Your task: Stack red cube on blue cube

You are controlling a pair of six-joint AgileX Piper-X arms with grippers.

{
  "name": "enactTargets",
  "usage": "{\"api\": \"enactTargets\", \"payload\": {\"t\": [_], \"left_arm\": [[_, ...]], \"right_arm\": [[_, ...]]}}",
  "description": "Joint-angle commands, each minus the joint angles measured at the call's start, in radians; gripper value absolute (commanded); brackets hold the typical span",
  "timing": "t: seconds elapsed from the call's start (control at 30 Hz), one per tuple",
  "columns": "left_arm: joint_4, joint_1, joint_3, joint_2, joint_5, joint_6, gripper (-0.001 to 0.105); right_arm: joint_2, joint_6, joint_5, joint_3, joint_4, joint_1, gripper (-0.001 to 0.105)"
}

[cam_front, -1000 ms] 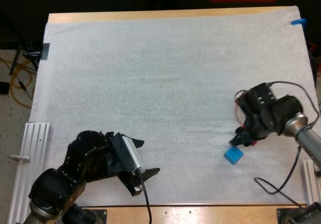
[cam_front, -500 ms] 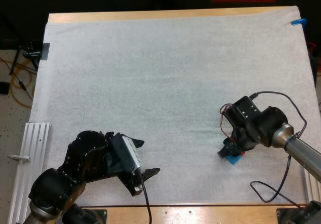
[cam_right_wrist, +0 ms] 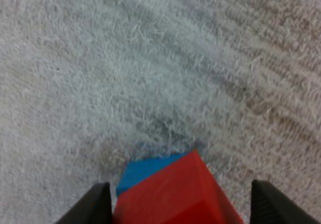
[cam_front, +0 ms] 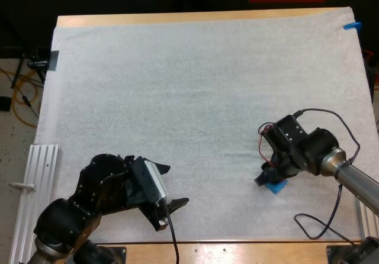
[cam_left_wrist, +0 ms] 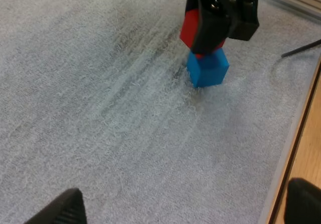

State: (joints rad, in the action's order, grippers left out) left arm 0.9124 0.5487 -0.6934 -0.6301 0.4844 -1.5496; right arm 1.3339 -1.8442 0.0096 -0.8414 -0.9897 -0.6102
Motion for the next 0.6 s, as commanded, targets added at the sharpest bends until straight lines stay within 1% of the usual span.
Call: {"api": "enactTargets", "payload": {"t": [0.0,0.07,0.13,0.27,0.33,0.37,0.47,0.57], "left_arm": [[-0.006,0.003,-0.007,0.002,-0.002,-0.002,0.076],[-0.006,0.003,-0.007,0.002,-0.002,-0.002,0.076],[-0.006,0.003,-0.007,0.002,-0.002,-0.002,0.076],[-0.006,0.003,-0.007,0.002,-0.002,-0.002,0.076],[-0.006,0.003,-0.007,0.002,-0.002,-0.002,0.076],[-0.006,0.003,-0.007,0.002,-0.002,-0.002,0.076],[-0.006,0.003,-0.007,0.002,-0.002,-0.002,0.076],[-0.006,0.003,-0.007,0.002,-0.002,-0.002,0.076]], "right_arm": [[-0.009,0.002,-0.010,0.005,-0.005,0.000,0.023],[-0.009,0.002,-0.010,0.010,-0.005,0.000,0.023],[-0.009,0.002,-0.023,0.011,-0.002,0.000,0.026],[-0.009,0.002,-0.051,0.011,0.003,0.000,0.045],[-0.009,0.002,-0.051,0.011,0.004,0.000,0.049],[-0.009,0.000,-0.051,0.011,0.004,0.000,0.053],[-0.009,0.000,-0.051,0.011,0.004,0.000,0.057],[-0.009,0.000,-0.046,0.011,0.004,0.000,0.063]]}}
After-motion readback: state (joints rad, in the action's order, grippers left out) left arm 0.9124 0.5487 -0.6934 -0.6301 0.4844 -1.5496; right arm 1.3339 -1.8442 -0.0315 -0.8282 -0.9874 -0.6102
